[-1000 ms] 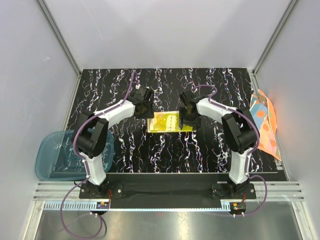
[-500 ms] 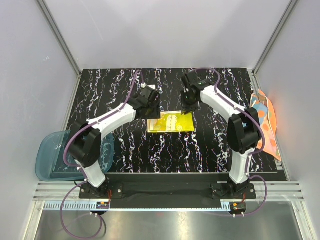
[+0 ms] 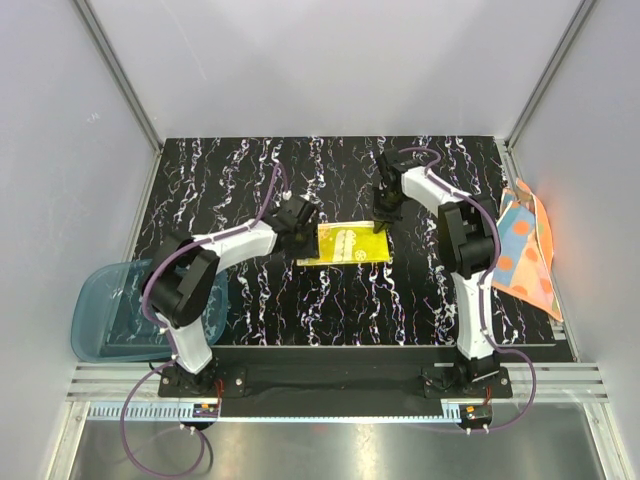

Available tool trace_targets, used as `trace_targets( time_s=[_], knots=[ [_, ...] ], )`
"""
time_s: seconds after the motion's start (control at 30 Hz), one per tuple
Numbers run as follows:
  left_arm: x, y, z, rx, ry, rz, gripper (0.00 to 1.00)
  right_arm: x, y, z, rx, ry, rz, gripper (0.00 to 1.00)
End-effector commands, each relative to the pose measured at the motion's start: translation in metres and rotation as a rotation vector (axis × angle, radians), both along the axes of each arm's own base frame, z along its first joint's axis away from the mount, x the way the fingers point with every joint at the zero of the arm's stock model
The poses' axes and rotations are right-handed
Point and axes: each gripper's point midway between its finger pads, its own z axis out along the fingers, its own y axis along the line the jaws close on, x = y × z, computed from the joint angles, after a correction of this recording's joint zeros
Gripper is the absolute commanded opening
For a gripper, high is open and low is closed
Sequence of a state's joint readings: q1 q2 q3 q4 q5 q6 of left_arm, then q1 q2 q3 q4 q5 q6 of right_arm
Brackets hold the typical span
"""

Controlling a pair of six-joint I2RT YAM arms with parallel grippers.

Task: Roll the towels
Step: Fold the towel

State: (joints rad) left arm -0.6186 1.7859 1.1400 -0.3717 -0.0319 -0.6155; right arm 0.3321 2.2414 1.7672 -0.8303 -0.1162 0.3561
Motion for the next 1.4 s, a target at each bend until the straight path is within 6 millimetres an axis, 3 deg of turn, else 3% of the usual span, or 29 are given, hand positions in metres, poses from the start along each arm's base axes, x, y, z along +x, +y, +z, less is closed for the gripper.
trace_targets(
  time_s=[0.0,0.27,0.47,0.7,0.83,0.87,0.9,0.93,1.0,1.07,1.1,1.17,1.23,1.27,1.3,1.37],
  knots=[
    [0.002,-0.005,-0.003,-0.045,-0.022,0.012,0.46,-0.010,-0.007,-0.020,-0.021,0.036,-0.006,0.06],
    [0.002,0.007,-0.035,0.029,0.031,0.019,0.44,-0.038,-0.015,-0.030,-0.029,0.075,-0.017,0.05],
    [0.020,0.029,-0.031,0.096,0.028,0.027,0.42,-0.066,-0.020,-0.031,-0.009,0.097,-0.050,0.05],
    [0.054,0.053,-0.018,0.226,0.035,0.024,0.41,-0.098,-0.005,-0.033,0.120,0.134,-0.102,0.09],
    [0.082,0.063,-0.002,0.295,0.008,0.021,0.38,-0.119,0.016,-0.020,0.210,0.128,-0.124,0.27],
    [0.087,0.067,-0.006,0.307,0.017,0.021,0.38,-0.121,0.028,-0.013,0.258,0.118,-0.108,0.39],
    [0.091,0.068,-0.005,0.317,0.015,0.009,0.38,-0.130,0.039,-0.010,0.271,0.125,-0.089,0.45],
    [0.093,0.069,-0.007,0.332,0.026,-0.001,0.38,-0.134,0.044,-0.004,0.281,0.112,-0.075,0.50],
    [0.108,0.068,0.007,0.348,-0.012,-0.012,0.38,-0.140,0.049,0.003,0.268,0.102,-0.052,0.60],
    [0.115,0.073,0.019,0.385,-0.024,0.010,0.36,-0.141,0.053,0.023,0.265,0.060,-0.024,0.67],
    [0.114,0.075,0.025,0.384,-0.027,0.023,0.35,-0.142,0.049,0.022,0.248,0.064,-0.024,0.69],
    [0.109,0.066,0.051,0.330,-0.072,0.037,0.35,-0.137,0.043,0.041,0.220,0.012,-0.018,0.74],
    [0.096,0.057,0.059,0.271,-0.094,0.046,0.36,-0.127,0.042,0.061,0.209,-0.051,0.012,0.75],
    [0.088,0.046,0.079,0.223,-0.134,0.035,0.36,-0.126,0.039,0.065,0.193,-0.065,0.020,0.72],
    [0.073,0.043,0.069,0.202,-0.107,0.033,0.36,-0.123,0.037,0.069,0.177,-0.086,0.040,0.69],
    [0.060,0.018,0.081,0.083,-0.126,-0.006,0.37,-0.113,0.031,0.073,0.137,-0.112,0.035,0.61]
  ],
)
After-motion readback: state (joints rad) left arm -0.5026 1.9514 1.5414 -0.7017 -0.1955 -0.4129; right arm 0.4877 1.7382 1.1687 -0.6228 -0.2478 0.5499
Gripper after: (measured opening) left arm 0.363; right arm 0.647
